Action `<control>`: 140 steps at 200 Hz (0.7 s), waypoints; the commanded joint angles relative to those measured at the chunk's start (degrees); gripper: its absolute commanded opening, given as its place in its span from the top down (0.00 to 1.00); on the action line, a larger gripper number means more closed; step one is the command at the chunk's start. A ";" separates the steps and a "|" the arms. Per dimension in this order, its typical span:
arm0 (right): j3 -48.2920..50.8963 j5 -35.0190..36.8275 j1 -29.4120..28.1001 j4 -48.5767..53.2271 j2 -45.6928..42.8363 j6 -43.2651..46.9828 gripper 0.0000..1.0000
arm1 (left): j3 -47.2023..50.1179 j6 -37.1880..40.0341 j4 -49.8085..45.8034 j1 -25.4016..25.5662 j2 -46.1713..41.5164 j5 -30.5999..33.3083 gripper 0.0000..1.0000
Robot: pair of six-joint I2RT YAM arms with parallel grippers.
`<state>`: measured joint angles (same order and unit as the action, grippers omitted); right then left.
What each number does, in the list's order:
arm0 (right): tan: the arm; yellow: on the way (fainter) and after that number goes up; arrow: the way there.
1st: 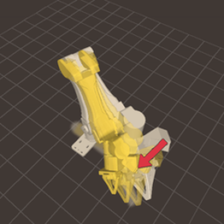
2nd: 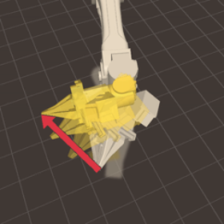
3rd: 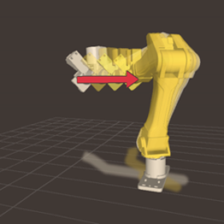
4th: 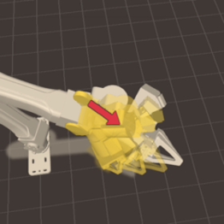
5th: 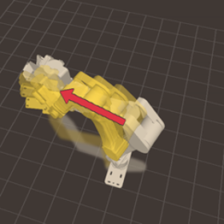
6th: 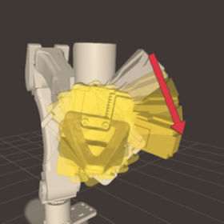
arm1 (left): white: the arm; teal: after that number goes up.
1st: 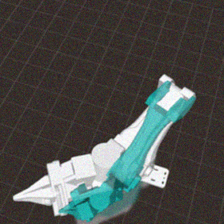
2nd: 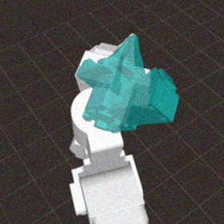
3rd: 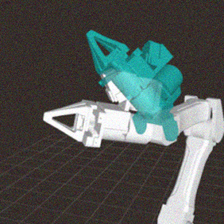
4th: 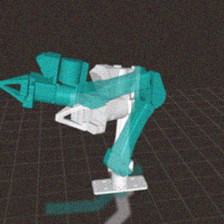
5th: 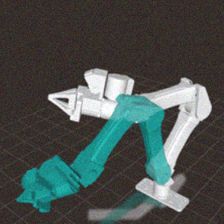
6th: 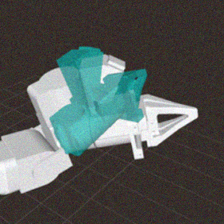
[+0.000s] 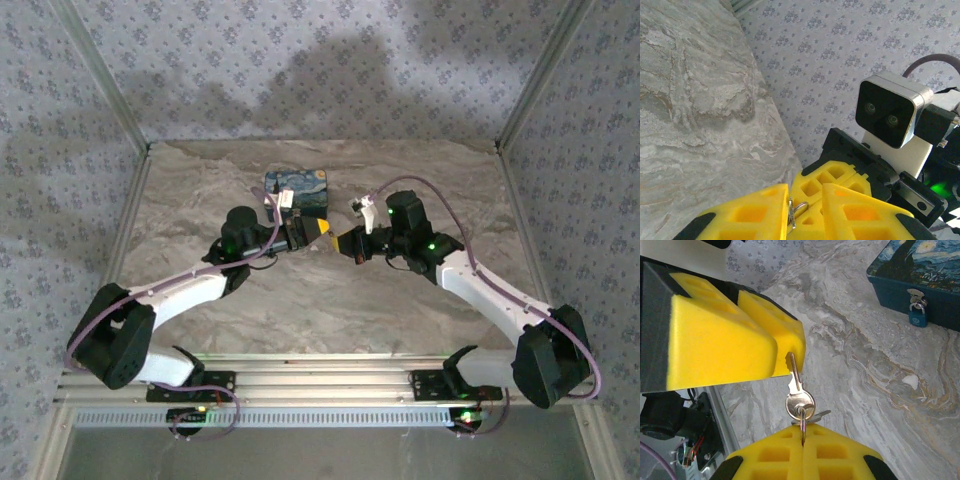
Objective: Unlock the padlock with the key
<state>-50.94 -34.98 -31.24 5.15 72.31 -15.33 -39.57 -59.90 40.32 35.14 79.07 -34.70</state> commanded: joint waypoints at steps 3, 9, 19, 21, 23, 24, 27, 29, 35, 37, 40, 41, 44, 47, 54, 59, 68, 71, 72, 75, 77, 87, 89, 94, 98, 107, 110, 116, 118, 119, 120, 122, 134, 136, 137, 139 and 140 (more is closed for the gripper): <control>-1.75 -1.32 -0.09 0.02 0.20 1.44 1.00 | -0.23 0.41 2.92 -0.28 0.60 -0.63 0.78; -1.84 -1.33 -0.21 0.10 0.12 1.45 1.00 | -0.26 0.40 2.93 -0.32 0.74 -0.63 0.79; -1.86 -1.16 -0.28 0.26 0.15 1.58 1.00 | -0.32 0.49 2.93 -0.30 0.97 -0.63 0.81; -1.88 -1.15 -0.28 0.29 0.18 1.61 1.00 | -0.33 0.49 2.93 -0.32 0.93 -0.68 0.81; -1.88 -1.08 -0.24 0.34 0.19 1.62 1.00 | -0.33 0.55 2.93 -0.31 1.03 -0.71 0.82; -1.93 -1.06 -0.27 0.37 0.19 1.66 1.00 | -0.33 0.56 2.88 -0.32 1.06 -0.72 0.82; -1.96 -1.05 -0.27 0.53 0.20 1.75 1.00 | -0.33 0.62 2.80 -0.37 1.05 -0.72 0.82; -1.97 -1.01 -0.30 0.56 0.17 1.79 1.00 | -0.33 0.65 2.76 -0.38 1.06 -0.72 0.83; -2.06 -0.97 -0.35 0.89 0.26 2.00 1.00 | -0.41 0.74 2.47 -0.28 1.17 -0.72 0.84; -2.19 -0.90 -0.39 1.04 0.23 2.09 1.00 | -0.42 0.81 2.35 -0.32 1.13 -0.72 0.84; -2.22 -0.88 -0.39 1.24 0.27 2.21 1.00 | -0.46 0.88 2.13 -0.30 1.24 -0.72 0.85; -2.23 -0.88 -0.40 1.34 0.23 2.22 1.00 | -0.48 0.94 2.05 -0.31 1.21 -0.72 0.85; -2.31 -0.83 -0.35 1.49 0.21 2.36 1.00 | -0.57 1.07 1.80 -0.26 1.24 -0.72 0.85; -2.41 -0.79 -0.39 1.68 0.20 2.47 1.00 | -0.59 1.22 1.49 -0.24 1.26 -0.72 0.85; -2.60 -0.62 -0.36 2.17 0.18 2.79 1.00 | -0.68 1.48 0.82 -0.26 1.26 -0.66 0.85; -2.67 -0.48 -0.33 2.54 0.20 2.97 1.00 | -0.77 1.60 0.58 -0.24 1.27 -0.64 0.85; -2.85 -0.31 -0.44 3.05 0.15 3.32 1.00 | -0.74 1.71 0.38 -0.33 1.43 -0.70 0.86; -2.96 -0.27 -0.41 3.15 0.12 3.44 1.00 | -0.77 1.78 0.38 -0.25 1.48 -0.70 0.86; -2.95 -0.26 -0.40 3.26 0.12 3.45 1.00 | -0.77 1.79 0.38 -0.25 1.46 -0.71 0.86; -3.02 -0.26 -0.42 3.37 0.11 3.59 1.00 | -0.70 1.80 0.38 -0.25 1.44 -0.71 0.87; -3.02 -0.26 -0.47 3.49 0.11 3.67 1.00 | -0.82 1.80 0.40 -0.25 1.57 -0.72 0.87; -3.22 -0.17 -0.54 4.01 0.15 4.03 1.00 | -0.90 1.89 0.43 -0.26 1.75 -0.80 0.90; -3.32 -0.17 -0.56 4.11 0.16 4.07 1.00 | -0.93 1.89 0.43 -0.31 1.78 -0.81 0.91; -3.33 -0.09 -0.65 4.28 0.12 4.23 1.00 | -1.03 1.97 0.45 -0.26 1.90 -0.83 0.93; -3.38 -0.08 -0.66 4.38 0.13 4.38 1.00 | -1.10 2.02 0.51 -0.29 1.99 -0.88 0.95; -3.48 0.15 -0.64 4.72 0.22 4.60 1.00 | -1.23 2.30 0.56 -0.33 2.27 -1.07 0.99; -3.51 0.23 -0.68 4.88 0.13 4.69 1.00 | -1.27 2.47 0.51 -0.28 2.28 -1.07 1.00; -3.55 0.34 -0.67 5.08 0.19 4.85 1.00 | -1.50 2.82 0.12 -0.40 2.40 -0.99 1.00; -3.66 0.42 -0.66 5.12 0.19 4.91 1.00 | -1.59 2.96 -0.02 -0.35 2.40 -0.94 1.00; -3.70 0.43 -0.70 5.22 0.15 4.94 1.00 | -1.62 3.04 -0.08 -0.34 2.45 -0.92 1.00; -3.71 0.43 -0.73 5.26 0.17 4.95 1.00 | -1.63 3.12 -0.16 -0.29 2.47 -0.86 1.00; -3.77 0.48 -0.81 5.30 0.10 5.02 1.00 | -1.71 3.30 -0.33 -0.28 2.51 -0.89 1.00; -4.16 0.87 -1.00 6.20 0.10 5.59 1.00 | -1.81 4.27 -0.93 -0.33 2.49 -0.87 1.00; -4.23 0.99 -1.01 6.41 0.08 5.69 1.00 | -1.87 4.44 -1.05 -0.35 2.43 -0.89 1.00; -4.29 1.02 -1.05 6.52 0.05 5.76 1.00 | -1.85 4.57 -1.08 -0.34 2.42 -0.89 1.00; -4.38 1.11 -1.09 6.71 0.05 5.87 1.00 | -1.83 4.82 -1.17 -0.33 2.32 -0.90 1.00; -4.40 1.17 -1.05 6.80 0.04 5.90 1.00 | -1.83 4.94 -1.19 -0.33 2.28 -0.90 1.00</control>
<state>-52.51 -34.15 -31.59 9.65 72.47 -11.88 -39.59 -58.33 40.12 35.14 80.93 -35.16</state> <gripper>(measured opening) 0.041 0.061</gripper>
